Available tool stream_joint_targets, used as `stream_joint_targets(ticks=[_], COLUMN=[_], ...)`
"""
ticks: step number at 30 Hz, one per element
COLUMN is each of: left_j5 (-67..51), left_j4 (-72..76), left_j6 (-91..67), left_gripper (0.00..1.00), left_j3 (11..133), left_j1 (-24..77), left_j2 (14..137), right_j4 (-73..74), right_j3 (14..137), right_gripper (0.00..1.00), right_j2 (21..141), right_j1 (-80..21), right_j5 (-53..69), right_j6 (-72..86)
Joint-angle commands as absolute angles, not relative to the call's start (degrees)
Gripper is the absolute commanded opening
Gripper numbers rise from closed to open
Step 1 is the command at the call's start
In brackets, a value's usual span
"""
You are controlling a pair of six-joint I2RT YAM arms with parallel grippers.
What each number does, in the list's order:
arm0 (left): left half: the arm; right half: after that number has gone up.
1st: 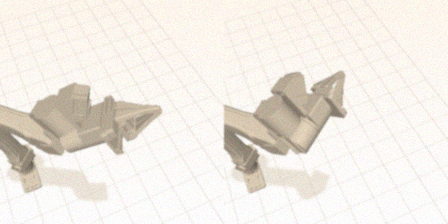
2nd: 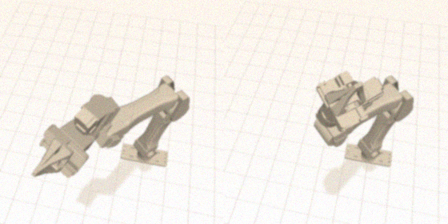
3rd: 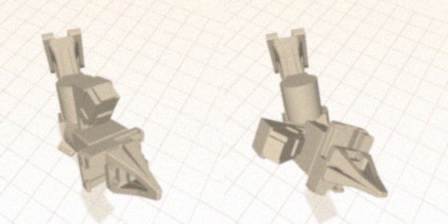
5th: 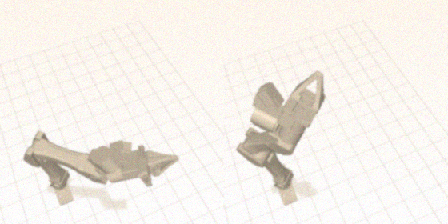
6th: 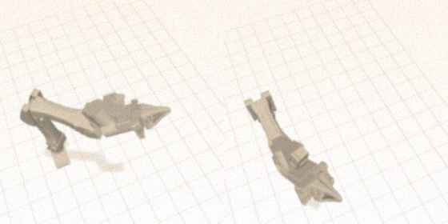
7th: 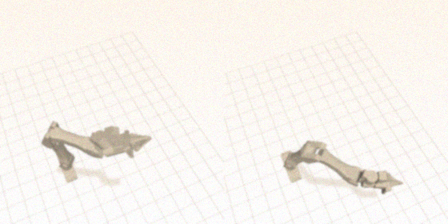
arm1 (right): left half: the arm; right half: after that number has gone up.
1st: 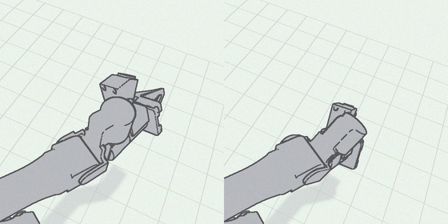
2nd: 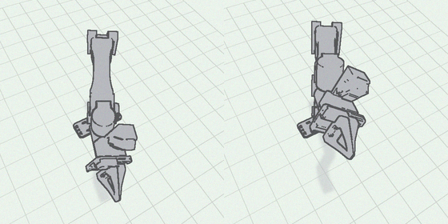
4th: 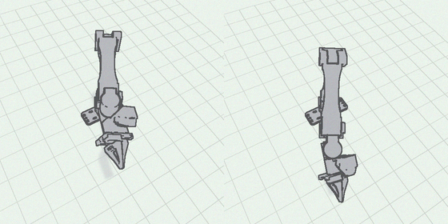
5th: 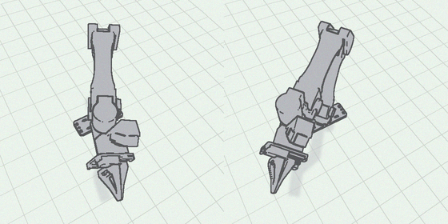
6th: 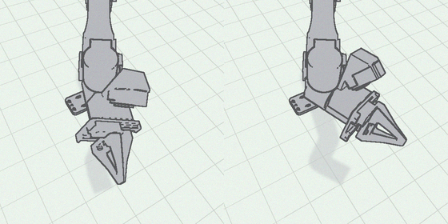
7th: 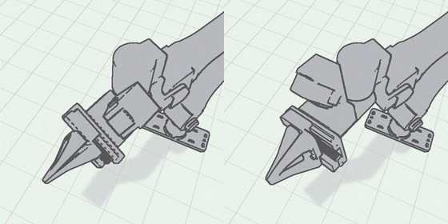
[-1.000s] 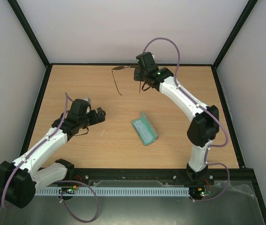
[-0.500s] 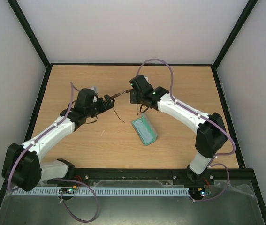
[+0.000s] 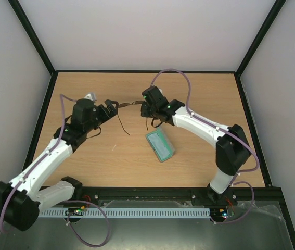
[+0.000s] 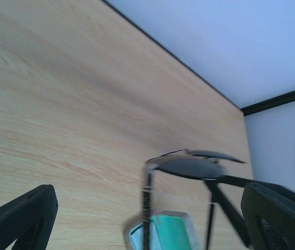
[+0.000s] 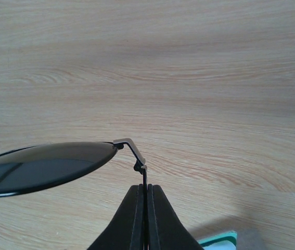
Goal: Organize the sunglasses
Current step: Fold the sunglasses.
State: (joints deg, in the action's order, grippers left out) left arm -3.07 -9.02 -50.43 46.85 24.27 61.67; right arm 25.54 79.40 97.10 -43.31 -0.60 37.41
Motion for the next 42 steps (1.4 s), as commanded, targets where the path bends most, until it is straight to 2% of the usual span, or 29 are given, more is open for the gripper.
stream_joint_targets(ticks=[1,7,14,18,24,31,42], left_j5=[-2.77,-0.33,-2.48,-3.56,-1.92,0.58,0.65], left_j4=[-14.2,-23.4,-19.61,-15.23,-11.07,-7.57,-5.98], left_j6=[-50.27,-52.58,-55.29,-55.53,-54.75,-53.52,-52.69], left_gripper=[0.99,0.99,0.99,0.88,0.8,0.78,0.77], left_j3=[47.54,41.68,32.02,29.52,31.85,36.11,37.3], left_j1=[23.55,23.55,23.55,23.55,23.54,23.42,23.13], left_j2=[57.33,51.23,48.74,52.15,57.76,67.67,71.27], right_j4=[22.61,20.63,20.63,20.45,20.46,18.67,17.36], right_j3=[80.06,79.76,81.06,81.11,80.59,76.45,72.89], right_gripper=[0.01,0.01,0.01,0.01,0.01,0.01,0.01], right_j2=[101.62,104.58,105.98,106.24,106.54,104.15,104.87], right_j1=[-43.67,-43.63,-44.19,-44.98,-47.11,-49.91,-51.46], right_j5=[-0.22,0.07,-0.52,-0.75,-1.11,-0.52,0.69], right_j6=[39.92,42.32,43.37,43.85,44.13,45.26,46.32])
